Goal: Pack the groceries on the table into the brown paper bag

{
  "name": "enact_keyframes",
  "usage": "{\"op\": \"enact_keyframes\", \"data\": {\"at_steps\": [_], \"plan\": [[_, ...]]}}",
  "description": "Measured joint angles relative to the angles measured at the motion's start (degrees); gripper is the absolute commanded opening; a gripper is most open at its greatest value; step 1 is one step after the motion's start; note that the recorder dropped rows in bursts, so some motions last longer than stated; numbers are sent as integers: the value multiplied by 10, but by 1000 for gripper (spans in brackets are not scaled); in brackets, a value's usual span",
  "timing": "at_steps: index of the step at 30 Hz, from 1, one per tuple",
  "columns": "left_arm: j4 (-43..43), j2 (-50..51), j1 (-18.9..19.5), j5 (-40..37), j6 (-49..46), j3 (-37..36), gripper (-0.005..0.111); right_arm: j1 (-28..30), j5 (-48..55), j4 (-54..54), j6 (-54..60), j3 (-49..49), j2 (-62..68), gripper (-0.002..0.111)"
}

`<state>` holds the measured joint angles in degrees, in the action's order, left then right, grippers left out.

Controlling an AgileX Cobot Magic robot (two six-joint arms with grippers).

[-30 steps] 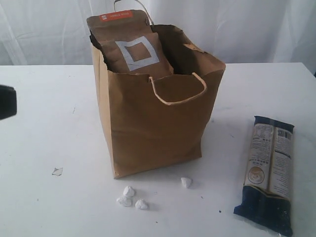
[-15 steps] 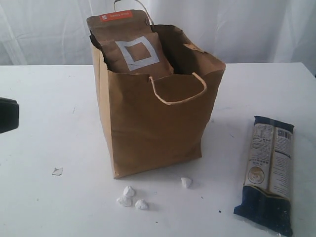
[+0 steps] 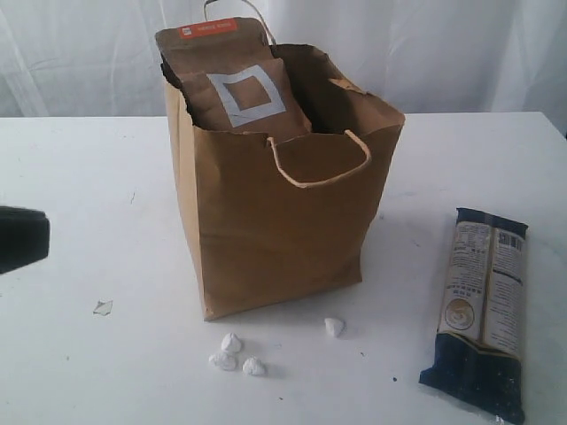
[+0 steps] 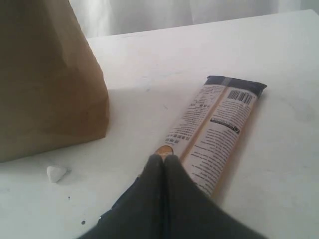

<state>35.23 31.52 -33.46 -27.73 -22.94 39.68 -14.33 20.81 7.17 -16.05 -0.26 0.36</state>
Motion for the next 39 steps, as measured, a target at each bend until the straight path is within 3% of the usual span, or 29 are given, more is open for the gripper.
{"op": "enact_keyframes", "data": {"at_steps": [8, 15, 20, 25, 39], "plan": [[-41, -86, 0, 123, 27, -154, 0, 0, 0, 0, 0, 0, 0, 0], [-218, -150, 0, 252, 233, -269, 0, 0, 0, 0, -1, 0, 0, 0], [-261, -182, 0, 345, 280, -350, 0, 0, 0, 0, -1, 0, 0, 0], [-267, -210, 0, 361, 286, -392, 0, 0, 0, 0, -1, 0, 0, 0], [-274, -239, 0, 316, 287, -395, 0, 0, 0, 0, -1, 0, 0, 0]]}}
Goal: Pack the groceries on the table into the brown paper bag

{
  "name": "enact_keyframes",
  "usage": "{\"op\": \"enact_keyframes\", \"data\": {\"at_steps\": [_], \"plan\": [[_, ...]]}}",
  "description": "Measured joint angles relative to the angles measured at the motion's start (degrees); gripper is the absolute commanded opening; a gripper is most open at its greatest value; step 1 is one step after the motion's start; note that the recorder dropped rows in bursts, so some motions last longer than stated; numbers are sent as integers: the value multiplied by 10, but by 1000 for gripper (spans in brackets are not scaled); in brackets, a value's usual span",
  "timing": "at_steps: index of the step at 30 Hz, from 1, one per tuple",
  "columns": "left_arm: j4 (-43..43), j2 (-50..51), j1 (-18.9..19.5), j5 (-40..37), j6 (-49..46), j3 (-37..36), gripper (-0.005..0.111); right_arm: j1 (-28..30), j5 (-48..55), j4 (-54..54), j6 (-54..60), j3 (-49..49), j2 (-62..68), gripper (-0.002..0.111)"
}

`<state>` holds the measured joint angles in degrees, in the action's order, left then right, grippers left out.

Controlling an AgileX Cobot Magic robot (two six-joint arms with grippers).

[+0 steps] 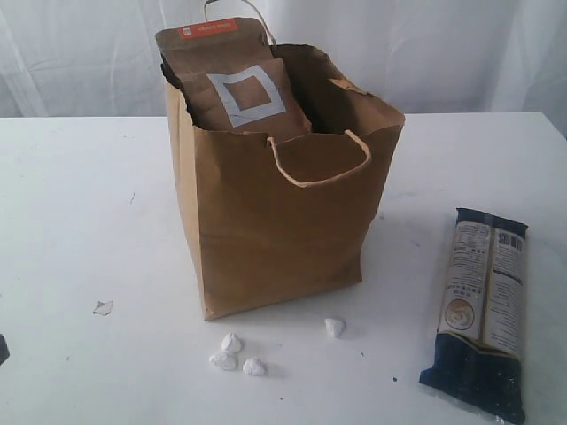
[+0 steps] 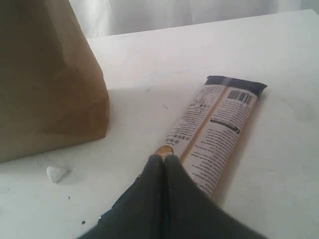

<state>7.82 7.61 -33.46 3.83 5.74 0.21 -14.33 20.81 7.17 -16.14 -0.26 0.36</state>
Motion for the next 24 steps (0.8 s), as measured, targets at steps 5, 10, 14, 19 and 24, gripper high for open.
{"op": "enact_keyframes", "data": {"at_steps": [5, 10, 14, 19, 24], "plan": [[-1, 0, 0, -21, -19, 0, 0, 0, 0, 0, 0, 0, 0, 0], [-1, 0, 0, -23, -46, 0, 0, 0, 0, 0, 0, 0, 0, 0], [-1, 0, 0, -23, -49, 0, 0, 0, 0, 0, 0, 0, 0, 0], [-1, 0, 0, -23, -50, 0, 0, 0, 0, 0, 0, 0, 0, 0], [-1, -13, 20, -24, -54, 0, 0, 0, 0, 0, 0, 0, 0, 0]]}}
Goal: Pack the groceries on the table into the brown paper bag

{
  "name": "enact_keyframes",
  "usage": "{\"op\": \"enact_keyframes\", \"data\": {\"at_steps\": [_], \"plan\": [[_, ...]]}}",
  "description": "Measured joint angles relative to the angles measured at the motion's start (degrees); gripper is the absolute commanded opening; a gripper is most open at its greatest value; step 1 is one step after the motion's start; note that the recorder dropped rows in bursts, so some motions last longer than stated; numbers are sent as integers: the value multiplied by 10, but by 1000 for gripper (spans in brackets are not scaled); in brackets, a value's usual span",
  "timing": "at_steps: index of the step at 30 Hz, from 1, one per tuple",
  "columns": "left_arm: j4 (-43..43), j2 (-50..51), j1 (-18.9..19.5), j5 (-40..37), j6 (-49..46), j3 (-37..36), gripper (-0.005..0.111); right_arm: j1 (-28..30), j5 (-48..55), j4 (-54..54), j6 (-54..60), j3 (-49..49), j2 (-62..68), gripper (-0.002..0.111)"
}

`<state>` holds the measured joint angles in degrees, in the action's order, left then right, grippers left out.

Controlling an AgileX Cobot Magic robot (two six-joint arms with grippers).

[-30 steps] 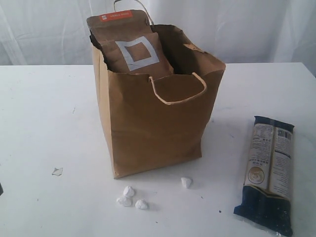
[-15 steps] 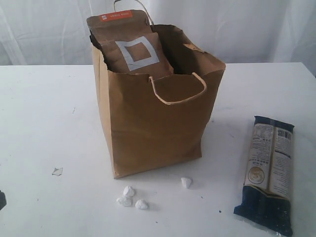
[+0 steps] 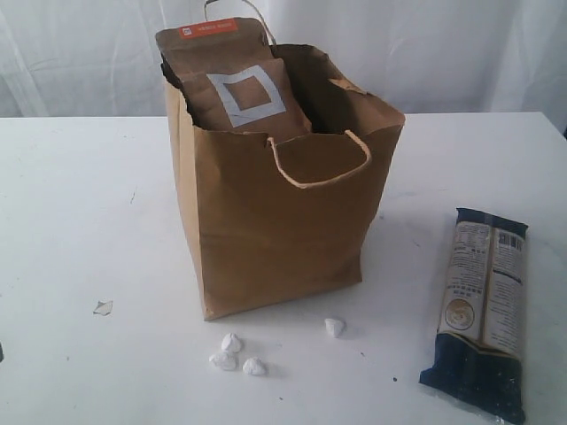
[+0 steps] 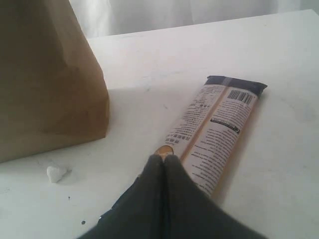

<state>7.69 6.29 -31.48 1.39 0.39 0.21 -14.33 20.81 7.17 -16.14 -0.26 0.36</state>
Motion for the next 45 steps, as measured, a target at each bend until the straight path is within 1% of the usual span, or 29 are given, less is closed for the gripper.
{"op": "enact_keyframes", "data": {"at_steps": [4, 14, 17, 20, 23, 25, 28, 33, 37, 39, 42, 44, 45], "plan": [[0, -14, 45, 0, 0, 0, 0, 0, 0, 0, 0, 0, 0, 0], [0, -20, 174, 0, -4, 0, 0, 0, 0, 0, 0, 0, 0, 0], [0, -20, 208, 0, -4, 0, 0, 0, 0, 10, 6, 0, 0, 0], [0, -20, 229, 0, -4, 0, 0, 0, 0, 51, 27, 0, 0, 0], [0, -20, 235, 0, -4, 0, 0, 0, -19, 67, 27, 0, 0, 0], [0, -20, 235, 0, -4, 0, 0, 0, -55, 69, 20, 0, 0, 0], [0, -20, 235, 0, -4, 0, 0, 0, -136, 70, -14, 0, 0, 0], [0, -20, 235, 0, -4, 0, 0, 0, -328, 70, -161, 0, -1, 0], [0, -20, 235, 0, -4, 0, 0, 0, -447, 68, -227, 0, -1, 0], [0, -20, 235, 0, -4, 0, 0, 0, -497, 66, -278, 0, -1, 0], [0, -20, 235, 0, -4, 0, 0, 0, -521, 64, -319, 0, -1, 0], [0, -20, 235, 0, -4, 0, 0, 0, -502, 63, -336, 0, -1, 0], [0, -20, 235, 0, -4, 0, 0, 0, -473, 64, -347, -3, -1, 0]]}}
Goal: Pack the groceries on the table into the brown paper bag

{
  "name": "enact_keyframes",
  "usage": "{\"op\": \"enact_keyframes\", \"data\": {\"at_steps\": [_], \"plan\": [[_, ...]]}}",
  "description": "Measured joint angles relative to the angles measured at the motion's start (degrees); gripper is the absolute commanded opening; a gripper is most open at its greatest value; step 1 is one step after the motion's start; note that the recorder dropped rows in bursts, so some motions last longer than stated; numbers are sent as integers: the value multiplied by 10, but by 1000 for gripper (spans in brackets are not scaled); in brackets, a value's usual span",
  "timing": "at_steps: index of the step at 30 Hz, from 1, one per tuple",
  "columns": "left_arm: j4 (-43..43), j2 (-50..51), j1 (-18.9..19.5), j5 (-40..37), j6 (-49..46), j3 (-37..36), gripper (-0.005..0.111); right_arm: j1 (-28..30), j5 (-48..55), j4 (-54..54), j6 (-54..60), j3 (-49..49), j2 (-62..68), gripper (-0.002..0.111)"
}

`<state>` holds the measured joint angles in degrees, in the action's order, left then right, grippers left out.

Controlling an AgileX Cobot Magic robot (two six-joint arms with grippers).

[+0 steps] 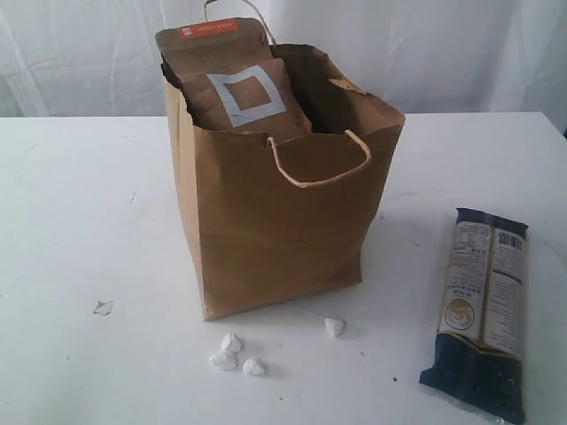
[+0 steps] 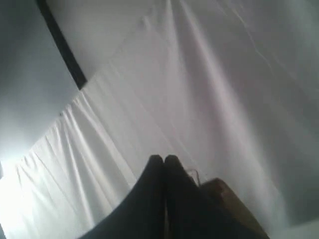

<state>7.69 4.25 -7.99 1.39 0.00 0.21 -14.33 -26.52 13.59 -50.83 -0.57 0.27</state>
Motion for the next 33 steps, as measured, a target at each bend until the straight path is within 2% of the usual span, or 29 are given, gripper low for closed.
{"op": "enact_keyframes", "data": {"at_steps": [5, 9, 13, 16, 18, 19, 20, 22, 29, 33], "plan": [[0, 0, 0, 0, 0, 0, 0, 0, 236, 18, 8, -79, 0, 0], [0, 0, 0, 0, 0, 0, 0, 0, 453, 22, 120, -180, 44, 0], [0, 0, 0, 0, 0, 0, 0, 0, 601, 16, 244, -264, 129, 0], [0, 0, 0, 0, 0, 0, 0, 0, 685, -11, 314, -311, 205, 11], [0, 0, 0, 0, 0, 0, 0, 0, 727, -34, 354, -332, 261, 29], [0, 0, 0, 0, 0, 0, 0, 0, 738, -41, 366, -338, 283, 41], [0, 0, 0, 0, 0, 0, 0, 0, 743, -48, 377, -342, 309, 66], [0, 0, 0, 0, 0, 0, 0, 0, 740, -63, 390, -348, 373, 84], [0, 0, 0, 0, 0, 0, 0, 0, 618, -65, 290, -349, 597, 84], [0, 0, 0, 0, 0, 0, 0, 0, 591, -65, 278, -349, 710, 84]]}}
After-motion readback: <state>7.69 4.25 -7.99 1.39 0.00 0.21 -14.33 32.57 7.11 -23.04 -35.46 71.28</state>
